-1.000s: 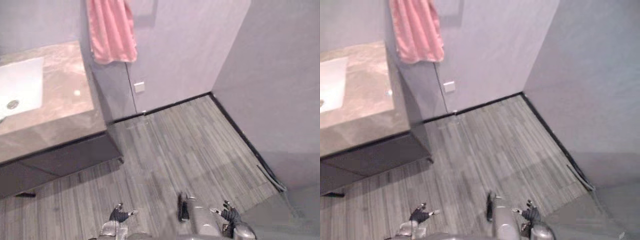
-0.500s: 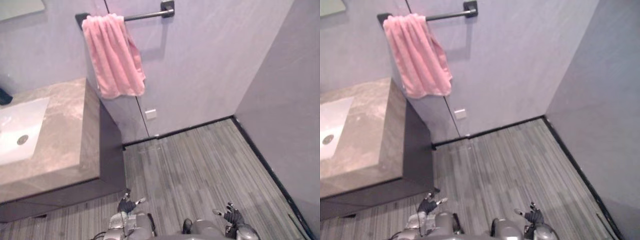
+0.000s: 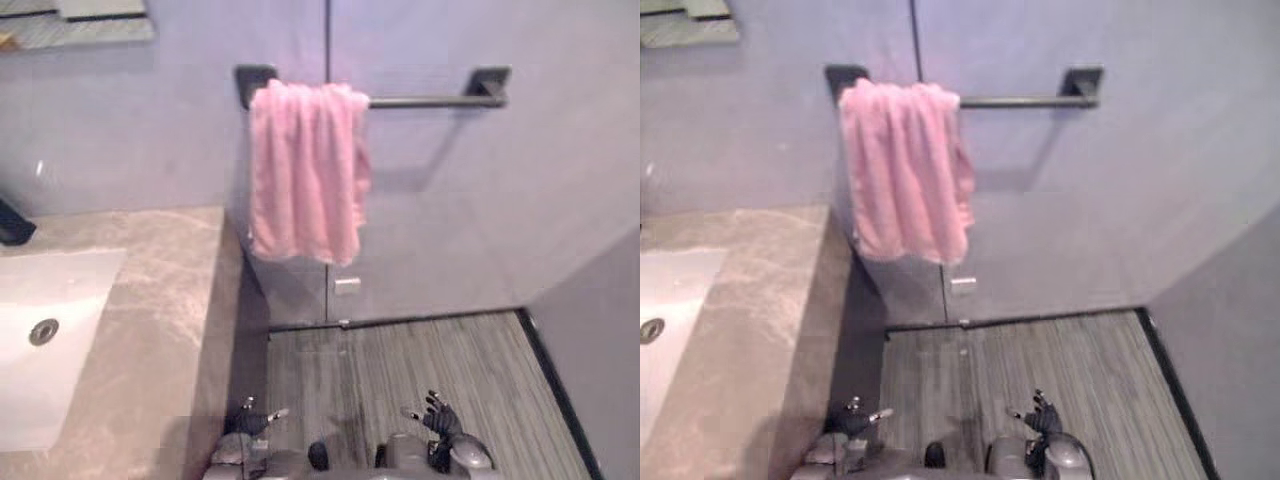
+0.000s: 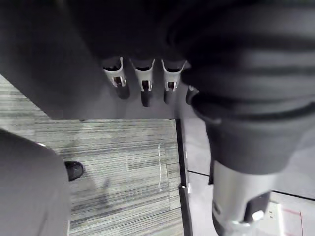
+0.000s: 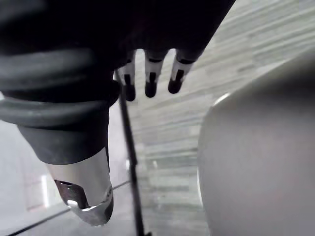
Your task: Organize washtable
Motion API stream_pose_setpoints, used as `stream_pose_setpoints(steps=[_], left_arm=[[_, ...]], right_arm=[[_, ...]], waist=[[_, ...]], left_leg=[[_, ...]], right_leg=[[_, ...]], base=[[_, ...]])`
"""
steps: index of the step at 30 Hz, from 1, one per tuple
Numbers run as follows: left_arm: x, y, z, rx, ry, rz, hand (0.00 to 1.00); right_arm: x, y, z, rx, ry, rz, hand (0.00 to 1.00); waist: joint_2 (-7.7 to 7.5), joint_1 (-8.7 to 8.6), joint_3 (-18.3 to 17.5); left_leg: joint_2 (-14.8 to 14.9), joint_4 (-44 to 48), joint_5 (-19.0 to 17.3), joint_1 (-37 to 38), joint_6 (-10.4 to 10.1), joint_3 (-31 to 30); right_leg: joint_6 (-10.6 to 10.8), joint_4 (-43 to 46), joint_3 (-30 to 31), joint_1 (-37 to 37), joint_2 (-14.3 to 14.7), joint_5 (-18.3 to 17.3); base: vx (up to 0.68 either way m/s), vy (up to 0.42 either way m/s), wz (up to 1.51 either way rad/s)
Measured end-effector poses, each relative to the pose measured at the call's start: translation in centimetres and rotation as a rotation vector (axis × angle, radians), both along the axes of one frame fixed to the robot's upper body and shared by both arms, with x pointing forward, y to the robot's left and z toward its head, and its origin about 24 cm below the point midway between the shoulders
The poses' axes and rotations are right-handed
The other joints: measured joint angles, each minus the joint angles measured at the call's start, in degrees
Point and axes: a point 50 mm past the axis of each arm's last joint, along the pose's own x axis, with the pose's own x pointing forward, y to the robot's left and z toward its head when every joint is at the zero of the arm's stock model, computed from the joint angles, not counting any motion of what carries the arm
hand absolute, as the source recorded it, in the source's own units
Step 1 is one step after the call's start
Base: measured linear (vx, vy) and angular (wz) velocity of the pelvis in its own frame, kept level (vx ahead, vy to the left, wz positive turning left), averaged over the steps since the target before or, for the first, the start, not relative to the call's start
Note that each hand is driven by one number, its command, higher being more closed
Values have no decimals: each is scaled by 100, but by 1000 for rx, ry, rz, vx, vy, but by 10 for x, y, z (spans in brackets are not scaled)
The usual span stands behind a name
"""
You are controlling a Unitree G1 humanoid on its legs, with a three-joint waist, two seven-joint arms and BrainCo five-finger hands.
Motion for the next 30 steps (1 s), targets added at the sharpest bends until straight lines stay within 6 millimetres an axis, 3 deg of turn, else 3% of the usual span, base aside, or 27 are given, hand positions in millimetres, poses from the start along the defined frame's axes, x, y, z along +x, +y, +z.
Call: stream_pose_setpoints(steps=[1, 3, 4, 6, 8, 10, 11, 14, 19, 20, 21, 23, 24, 26, 30], left_arm=[[-1, 0, 0, 0, 4, 2, 0], [-3, 1, -1, 3, 10, 2, 0], [-7, 5, -2, 11, 20, 5, 0], [-9, 8, -2, 13, 27, 17, 0], [-10, -3, -3, -23, 21, 44, 0], [-6, -3, -2, -26, 6, 56, 0], [-4, -3, 0, -29, -9, 73, 0], [-1, -6, 2, -38, -31, 73, 0], [3, -7, 3, -38, -40, 62, 0], [2, -9, 2, -39, -38, 56, 0], [-1, -10, 1, -42, -28, 53, 0], [-2, -7, 1, -34, -18, 53, 0], [0, -7, 1, -30, -22, 43, 0], [5, -12, 2, -32, -25, 8, 0], [6, -17, 1, -29, -23, -32, 0]], right_arm=[[2, 0, 1, -1, -6, 0, 0], [4, 2, 2, 6, -18, -8, 0], [1, 6, 0, 18, -9, -12, 0], [-1, 8, -1, 32, -4, -34, 0], [-4, 2, -1, 27, -7, -66, 0], [-5, 1, 0, 29, -15, -85, 0], [-8, 0, 0, 36, -15, -106, 0], [-14, -2, -2, 37, 0, -120, 0], [-16, -2, -3, 37, 10, -122, 0], [-17, -3, -3, 31, 16, -119, 0], [-18, -6, -3, 25, 18, -118, 0], [-19, -4, -4, 28, 20, -122, 0], [-22, 2, -5, 44, 26, -126, 0], [-24, 6, -7, 55, 38, -128, 0], [-30, 9, -10, 61, 67, -127, 0]], waist=[[-3, -24, -1], [-20, -87, 0], [-121, -87, -40], [-279, -100, -83], [2, -108, -177], [42, -119, -164], [20, -80, -141], [43, 15, -133], [22, 51, -122], [64, 64, -133], [153, 57, -173], [89, 46, -260], [-53, 13, -340], [-168, 21, -410], [-201, 39, -439]], left_leg=[[40, -33, -20, 74, -31, -28], [128, -137, -162, 307, -205, -295], [102, -120, -305, 412, -325, -332], [80, -31, -554, 617, -451, -495], [368, 481, -748, 461, -758, -399], [580, 1571, -876, -10, -974, -141], [814, 2500, -907, -368, -1030, 208], [1292, 2929, -968, -555, -949, 857], [940, 1302, -884, -896, -998, 449], [901, 982, -491, -833, -1096, 400], [940, 954, -101, -734, -962, 500], [835, 838, -124, -629, -910, 681], [688, 622, -79, -511, -833, 742], [534, 403, 15, -432, -722, 723], [317, 277, 31, -160, -696, 591]], right_leg=[[-25, -272, 43, -114, 56, 31], [-115, -1413, 206, -339, 233, 437], [-218, -2057, 381, -340, 260, 1045], [-322, -1922, 521, -310, 227, 1653], [-460, -1881, 220, -190, 330, 1343], [-546, -2043, 42, 62, 391, 1216], [-606, -2195, -14, 338, 481, 1154], [-692, -2453, -64, 884, 637, 1060], [-531, -2576, 371, 1069, 440, 982], [-410, -2514, 571, 1064, 443, 909], [-295, -2486, 757, 1110, 494, 835], [-252, -2553, 905, 1166, 396, 850], [-183, -2639, 966, 1159, 279, 864], [-117, -2830, 938, 1211, 197, 901], [-63, -3224, 817, 1679, -4, 933]], base=[[386, -85, 93], [377, -140, 77], [368, -188, 60], [344, -209, 56], [355, -237, 50], [326, -274, 50], [289, -266, 32], [178, -125, -5], [153, 44, -41], [167, 247, -85], [172, 275, -84], [159, 247, -53], [181, 210, -21], [185, 163, 9], [118, 97, 18]])
